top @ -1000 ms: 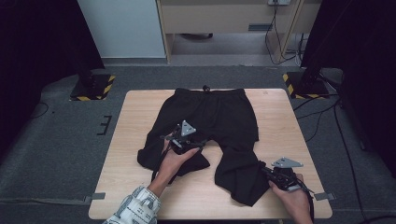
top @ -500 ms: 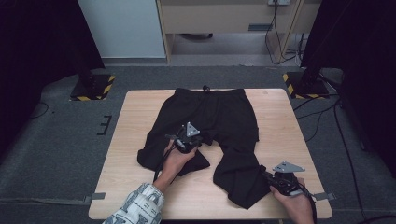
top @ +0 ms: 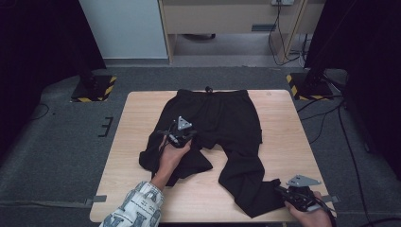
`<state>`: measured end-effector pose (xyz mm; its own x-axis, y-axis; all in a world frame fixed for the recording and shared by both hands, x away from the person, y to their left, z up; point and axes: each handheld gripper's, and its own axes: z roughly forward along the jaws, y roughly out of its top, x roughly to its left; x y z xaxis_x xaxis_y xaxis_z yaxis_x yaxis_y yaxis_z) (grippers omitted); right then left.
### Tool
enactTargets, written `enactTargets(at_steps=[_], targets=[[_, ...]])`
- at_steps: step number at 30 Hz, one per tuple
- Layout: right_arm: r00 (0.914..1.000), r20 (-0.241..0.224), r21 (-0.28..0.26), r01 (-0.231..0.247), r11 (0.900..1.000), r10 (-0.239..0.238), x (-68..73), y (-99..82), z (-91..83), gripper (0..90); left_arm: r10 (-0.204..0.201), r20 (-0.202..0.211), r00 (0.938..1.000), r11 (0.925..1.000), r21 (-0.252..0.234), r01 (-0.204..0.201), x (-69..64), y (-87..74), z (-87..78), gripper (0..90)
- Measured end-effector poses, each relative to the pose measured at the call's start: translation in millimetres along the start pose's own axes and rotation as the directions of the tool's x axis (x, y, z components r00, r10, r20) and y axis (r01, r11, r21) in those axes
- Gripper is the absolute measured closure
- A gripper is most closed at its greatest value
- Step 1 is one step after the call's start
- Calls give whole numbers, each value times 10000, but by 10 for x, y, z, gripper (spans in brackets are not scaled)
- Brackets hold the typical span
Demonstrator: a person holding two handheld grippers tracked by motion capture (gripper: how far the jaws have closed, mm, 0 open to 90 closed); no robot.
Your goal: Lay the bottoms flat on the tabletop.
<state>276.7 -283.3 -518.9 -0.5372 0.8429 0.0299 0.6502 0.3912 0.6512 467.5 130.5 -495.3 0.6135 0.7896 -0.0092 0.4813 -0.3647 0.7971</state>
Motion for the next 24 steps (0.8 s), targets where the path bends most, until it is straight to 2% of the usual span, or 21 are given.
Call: enactTargets(at_steps=[3,5,7,10,12,13,15,19,22,24], targets=[[10000,84,106,12,9999,-13,7,-70,-75,845,51,-66,10000,9999,-101,-52,0,16,-38,897],[9999,143,225,53,9997,-56,11,-99,-116,843,-89,3,10000,9999,-92,89,7,14,-48,896],[9997,227,205,11,9998,-16,3,-131,-149,813,-48,76,10000,10000,-84,49,-20,12,-57,895],[9991,384,-312,-184,9993,196,-24,-110,-170,693,54,197,9998,9996,-273,-48,-144,32,-90,771],[9981,416,-945,-411,9947,452,-45,-33,-191,631,265,131,9996,9992,-317,-261,-266,37,-118,653],[9974,358,-1144,-579,9917,624,-52,13,-193,620,364,92,9993,9988,-329,-361,-328,33,-124,611],[9976,419,-1501,-486,9875,555,-60,130,-136,609,627,41,9980,9974,-362,-625,-457,6,-114,507],[9981,339,-1743,-455,9836,522,-55,293,-8,614,666,131,9977,9974,-283,-662,-623,5,-35,369],[9984,186,-1919,-492,9802,538,-41,413,118,589,890,803,9928,9960,9,-894,-701,-10,77,295],[9986,78,-1876,-496,9810,520,-20,463,199,552,1026,689,9923,9941,294,-1048,-716,-18,165,267]])
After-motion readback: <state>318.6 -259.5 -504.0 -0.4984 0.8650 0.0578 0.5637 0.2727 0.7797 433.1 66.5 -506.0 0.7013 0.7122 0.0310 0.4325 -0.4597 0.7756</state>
